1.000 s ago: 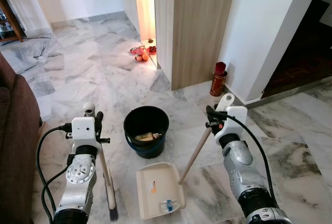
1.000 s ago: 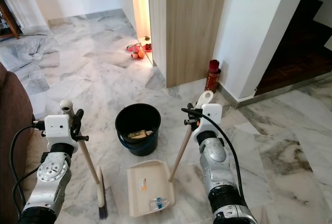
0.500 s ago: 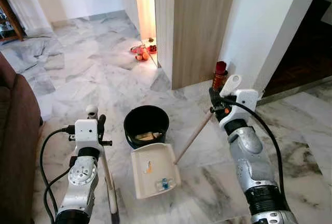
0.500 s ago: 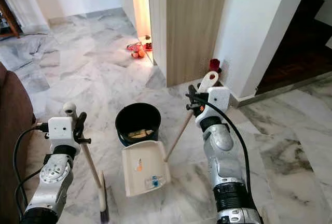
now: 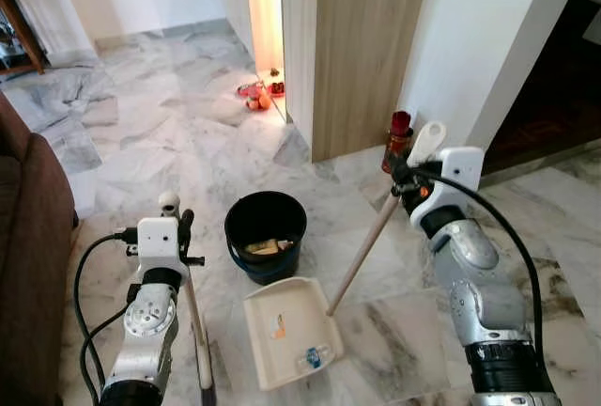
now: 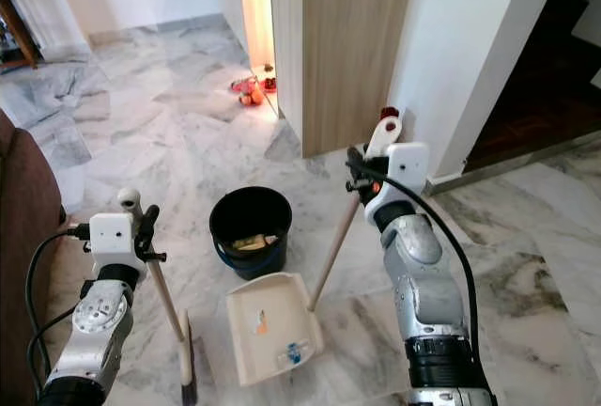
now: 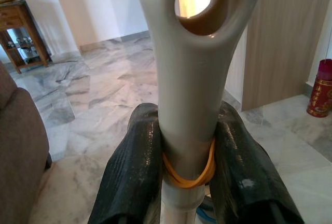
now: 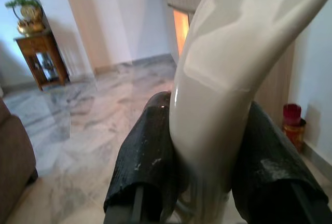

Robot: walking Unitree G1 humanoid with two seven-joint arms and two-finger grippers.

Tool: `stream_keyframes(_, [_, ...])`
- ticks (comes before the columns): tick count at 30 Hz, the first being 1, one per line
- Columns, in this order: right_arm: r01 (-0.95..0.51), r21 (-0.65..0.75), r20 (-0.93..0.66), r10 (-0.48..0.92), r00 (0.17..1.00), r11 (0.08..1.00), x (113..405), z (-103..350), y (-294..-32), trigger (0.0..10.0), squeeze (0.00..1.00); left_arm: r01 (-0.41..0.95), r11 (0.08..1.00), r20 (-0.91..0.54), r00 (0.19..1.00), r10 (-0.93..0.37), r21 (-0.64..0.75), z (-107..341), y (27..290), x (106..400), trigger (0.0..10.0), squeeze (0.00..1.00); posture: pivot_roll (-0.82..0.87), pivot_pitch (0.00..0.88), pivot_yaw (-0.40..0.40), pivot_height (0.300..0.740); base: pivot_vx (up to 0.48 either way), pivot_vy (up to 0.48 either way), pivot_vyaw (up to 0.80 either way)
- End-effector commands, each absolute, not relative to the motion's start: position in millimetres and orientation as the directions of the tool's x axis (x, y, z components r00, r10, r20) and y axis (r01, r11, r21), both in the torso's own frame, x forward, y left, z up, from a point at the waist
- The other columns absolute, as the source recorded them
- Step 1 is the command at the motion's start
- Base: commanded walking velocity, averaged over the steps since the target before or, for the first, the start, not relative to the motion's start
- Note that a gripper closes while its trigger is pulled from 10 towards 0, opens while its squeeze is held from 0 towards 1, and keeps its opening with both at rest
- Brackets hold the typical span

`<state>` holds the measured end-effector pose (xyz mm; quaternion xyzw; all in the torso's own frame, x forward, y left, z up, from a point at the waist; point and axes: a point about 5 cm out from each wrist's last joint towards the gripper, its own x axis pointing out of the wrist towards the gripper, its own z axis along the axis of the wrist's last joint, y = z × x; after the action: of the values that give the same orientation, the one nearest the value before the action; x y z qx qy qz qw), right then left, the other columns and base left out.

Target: Sweep floor

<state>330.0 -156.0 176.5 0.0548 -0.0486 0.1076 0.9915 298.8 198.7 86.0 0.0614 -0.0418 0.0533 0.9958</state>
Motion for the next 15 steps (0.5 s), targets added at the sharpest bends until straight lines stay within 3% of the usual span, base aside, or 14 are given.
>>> stream_keyframes(1, [-0.248, 0.123, 0.261, 0.210, 0.942, 0.961, 330.0, 215.6, -149.3, 10.0, 0.00, -0.098, 0.988, 0.132, 0.988, 0.082, 0.116, 93.4, 195.8, 303.1, 10.0, 0.00, 0.12, 0.000, 0.053, 0.740, 0.000, 0.000, 0.00])
stream_keyframes(15, [-0.184, 0.191, 0.372, 0.102, 0.923, 0.964, 330.2, 245.1, -149.7, 10.0, 0.00, -0.105, 0.988, 0.143, 0.986, 0.088, 0.113, 94.3, 197.1, 302.1, 10.0, 0.00, 0.13, 0.000, 0.053, 0.740, 0.000, 0.000, 0.00])
